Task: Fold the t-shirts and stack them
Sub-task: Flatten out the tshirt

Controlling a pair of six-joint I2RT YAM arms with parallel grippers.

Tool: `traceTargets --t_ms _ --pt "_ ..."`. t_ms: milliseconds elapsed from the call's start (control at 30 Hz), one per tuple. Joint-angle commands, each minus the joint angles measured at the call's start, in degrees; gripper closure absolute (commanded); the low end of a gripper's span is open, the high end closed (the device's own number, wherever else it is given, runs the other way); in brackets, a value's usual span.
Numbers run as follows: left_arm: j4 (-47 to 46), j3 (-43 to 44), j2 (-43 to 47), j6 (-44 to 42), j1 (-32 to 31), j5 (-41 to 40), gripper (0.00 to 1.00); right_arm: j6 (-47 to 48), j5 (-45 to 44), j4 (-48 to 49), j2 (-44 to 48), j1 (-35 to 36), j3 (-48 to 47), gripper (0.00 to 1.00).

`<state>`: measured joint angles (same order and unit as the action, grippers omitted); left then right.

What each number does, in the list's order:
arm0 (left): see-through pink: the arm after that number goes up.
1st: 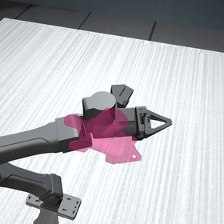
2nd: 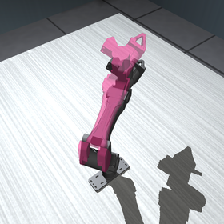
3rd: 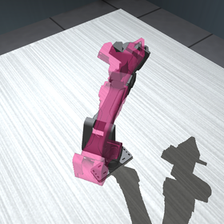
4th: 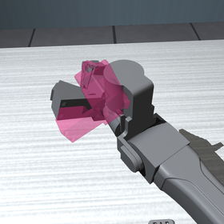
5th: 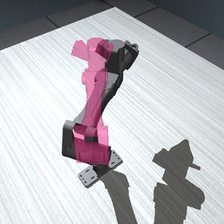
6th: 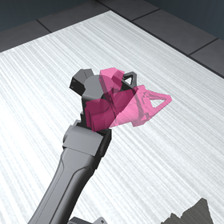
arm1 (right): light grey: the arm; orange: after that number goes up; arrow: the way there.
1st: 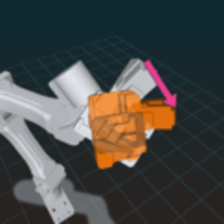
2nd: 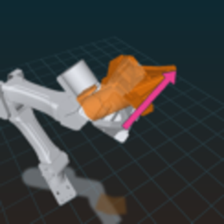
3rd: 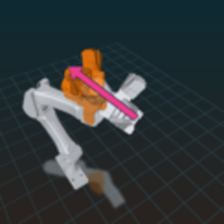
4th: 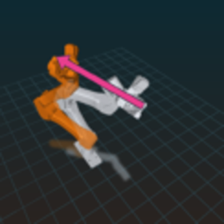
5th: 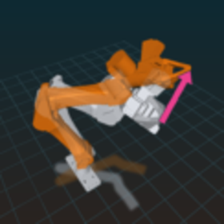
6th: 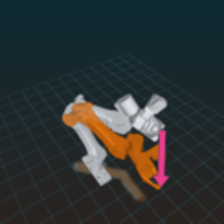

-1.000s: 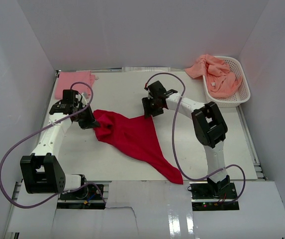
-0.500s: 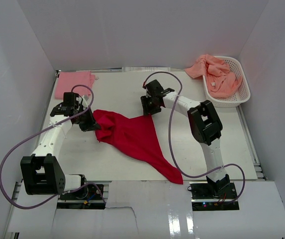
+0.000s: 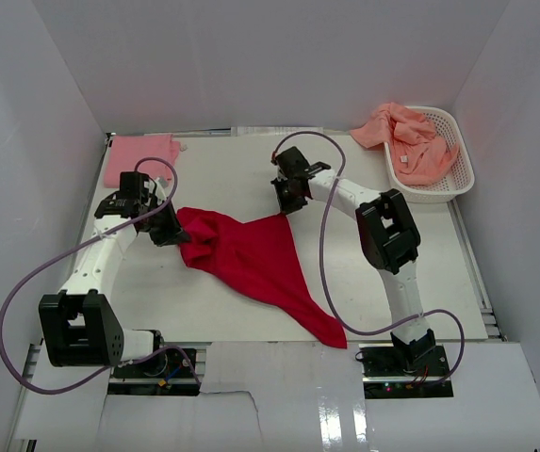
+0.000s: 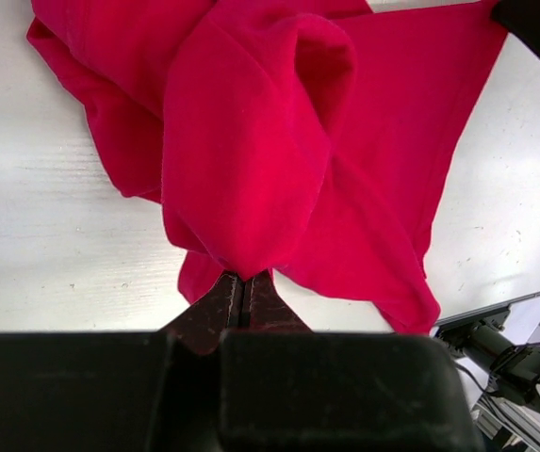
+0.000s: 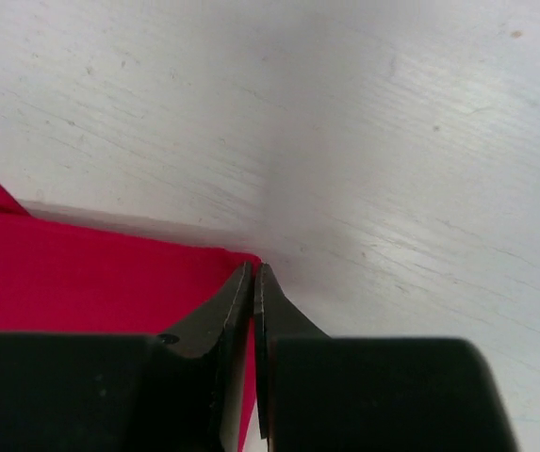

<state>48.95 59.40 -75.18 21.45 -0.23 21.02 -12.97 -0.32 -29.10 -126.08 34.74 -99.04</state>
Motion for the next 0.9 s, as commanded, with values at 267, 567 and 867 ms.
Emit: traceTargets --t_ms 267,567,867 --pt "-2.8 14.0 -7.9 1.2 -0.2 0.5 1.0 3.0 -0.3 -11.8 12.5 -11.2 -22.4 0.92" --pt "-5.3 30.4 -30.7 3.2 -2.7 3.9 1.0 1.9 14.1 -9.5 34.1 -8.5 -7.1 0.92" --pt "-0.3 78.9 -56.6 10.5 -15.4 15.4 1.0 1.6 26.7 -17.2 33.7 15.1 -23.5 0.92"
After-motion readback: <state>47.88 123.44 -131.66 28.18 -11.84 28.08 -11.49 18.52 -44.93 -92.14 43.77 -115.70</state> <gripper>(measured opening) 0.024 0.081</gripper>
